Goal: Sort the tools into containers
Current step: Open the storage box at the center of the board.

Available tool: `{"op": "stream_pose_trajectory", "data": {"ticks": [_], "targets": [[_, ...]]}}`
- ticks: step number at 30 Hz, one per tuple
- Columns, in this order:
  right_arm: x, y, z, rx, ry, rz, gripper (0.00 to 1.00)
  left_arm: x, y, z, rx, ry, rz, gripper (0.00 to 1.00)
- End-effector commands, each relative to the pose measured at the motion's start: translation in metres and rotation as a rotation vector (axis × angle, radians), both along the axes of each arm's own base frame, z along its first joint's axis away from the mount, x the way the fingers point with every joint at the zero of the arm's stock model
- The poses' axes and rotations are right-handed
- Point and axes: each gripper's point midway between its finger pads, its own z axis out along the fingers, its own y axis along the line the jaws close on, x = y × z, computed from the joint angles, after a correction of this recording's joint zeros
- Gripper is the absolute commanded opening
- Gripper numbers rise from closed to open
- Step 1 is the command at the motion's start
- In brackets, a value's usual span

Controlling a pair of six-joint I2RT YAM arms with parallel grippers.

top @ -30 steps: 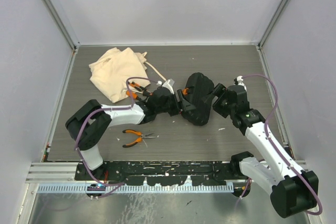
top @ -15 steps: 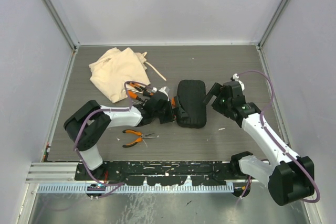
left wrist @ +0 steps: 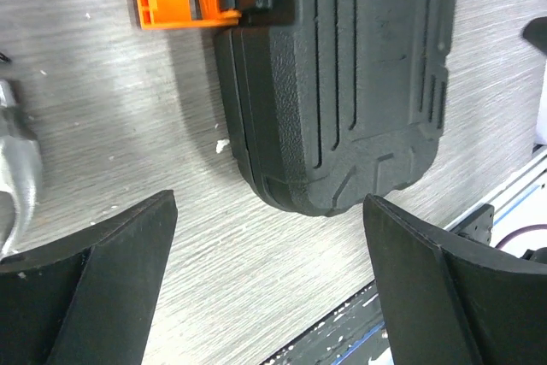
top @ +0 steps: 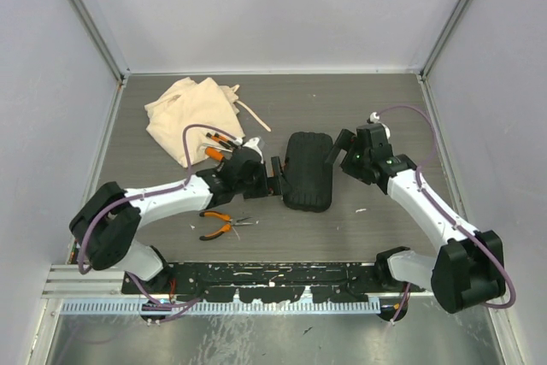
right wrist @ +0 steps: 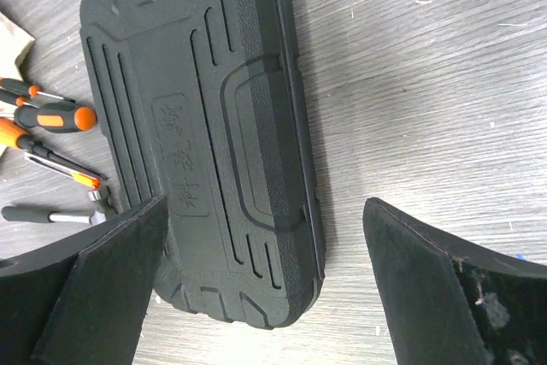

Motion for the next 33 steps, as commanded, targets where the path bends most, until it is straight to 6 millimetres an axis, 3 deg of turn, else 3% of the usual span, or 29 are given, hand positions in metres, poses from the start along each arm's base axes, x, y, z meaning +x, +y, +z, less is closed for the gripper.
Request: {"op": "stream_pose_trajectory", "data": {"ticks": [1,3,6,8,11,18,25,33], "targets": [[0.015,0.013,0.019,0.001,-0.053,0.051,1.0,0.021,0.009,0.036,-0.023,-0.116,-0.008,0.88],[0.016,0.02,0.017,0.005,-0.047,0.07,1.0,0.028,0.003,0.045,-0.083,-0.128,-0.039,0.88],[0.018,0.03,0.016,0.01,-0.038,0.095,0.99,0.039,-0.006,0.049,-0.171,-0.129,-0.083,0.75],[0.018,0.034,0.016,0.011,-0.041,0.1,0.98,0.046,-0.011,0.048,-0.221,-0.118,-0.107,0.72],[0.016,0.033,0.018,0.008,-0.049,0.096,0.96,0.056,-0.02,0.046,-0.283,-0.112,-0.134,0.79],[0.012,0.029,0.008,-0.008,-0.03,0.082,0.96,0.073,-0.041,0.043,-0.351,-0.114,-0.183,0.79],[0.012,0.027,-0.003,-0.013,-0.012,0.065,0.96,0.091,-0.05,0.041,-0.333,-0.125,-0.175,0.8],[0.015,0.03,-0.009,-0.007,-0.003,0.067,0.96,0.097,-0.053,0.029,-0.303,-0.111,-0.173,0.81]]}}
